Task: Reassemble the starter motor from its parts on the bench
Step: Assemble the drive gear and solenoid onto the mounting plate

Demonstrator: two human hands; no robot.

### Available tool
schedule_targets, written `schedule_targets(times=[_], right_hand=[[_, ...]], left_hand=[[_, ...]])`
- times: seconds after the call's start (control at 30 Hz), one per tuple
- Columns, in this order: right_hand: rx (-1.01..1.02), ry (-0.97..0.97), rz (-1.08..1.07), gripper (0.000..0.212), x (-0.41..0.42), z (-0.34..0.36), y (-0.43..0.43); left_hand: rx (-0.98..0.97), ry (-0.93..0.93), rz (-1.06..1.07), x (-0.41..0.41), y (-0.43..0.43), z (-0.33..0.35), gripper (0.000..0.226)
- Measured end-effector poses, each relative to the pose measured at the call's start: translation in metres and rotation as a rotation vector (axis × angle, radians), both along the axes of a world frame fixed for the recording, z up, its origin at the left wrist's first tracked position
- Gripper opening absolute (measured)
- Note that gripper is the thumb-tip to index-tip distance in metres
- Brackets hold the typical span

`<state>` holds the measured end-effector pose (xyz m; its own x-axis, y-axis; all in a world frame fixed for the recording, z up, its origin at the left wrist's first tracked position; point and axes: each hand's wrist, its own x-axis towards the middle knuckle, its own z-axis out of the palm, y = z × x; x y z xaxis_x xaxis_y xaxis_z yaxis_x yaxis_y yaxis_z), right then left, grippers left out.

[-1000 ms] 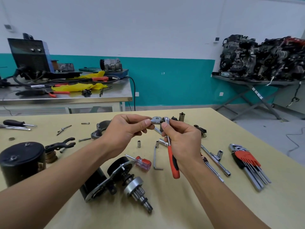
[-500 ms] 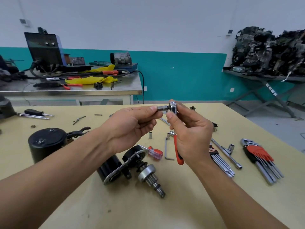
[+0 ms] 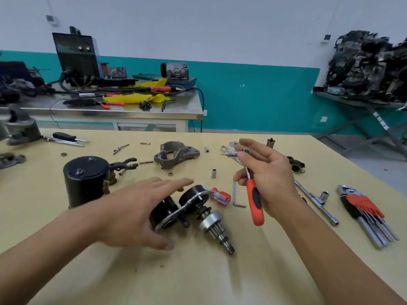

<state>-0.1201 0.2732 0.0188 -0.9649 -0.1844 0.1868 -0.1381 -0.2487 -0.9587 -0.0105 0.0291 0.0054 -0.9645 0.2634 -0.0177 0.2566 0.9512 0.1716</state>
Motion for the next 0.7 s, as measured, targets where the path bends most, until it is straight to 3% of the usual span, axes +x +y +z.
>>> schedule_targets(times=[0.1,0.2,0.3,0.5,0.7], right_hand=[[0.051,0.014,0.07,0.019,0.005,0.0,-0.005],[0.036,-0.054,0.214,0.018,0.012,0.001,-0.008],[0.147,-0.094,0.318,0.016,0.015,0.0,-0.008],[0.378,0.039,0.434,0.014,0.028,-0.004,-0.013],[0.446,0.052,0.411,0.012,0.039,-0.019,-0.03]], left_hand=[[-0.1,0.259,-0.089,0.0,-0.006,-0.02,0.101],[-0.027,0.401,-0.082,-0.002,0.002,-0.032,0.089],[0.021,0.462,0.102,0.002,0.013,-0.044,0.096],[0.079,0.531,0.392,0.004,0.032,-0.053,0.096],[0.152,0.572,0.431,0.008,0.044,-0.052,0.077]])
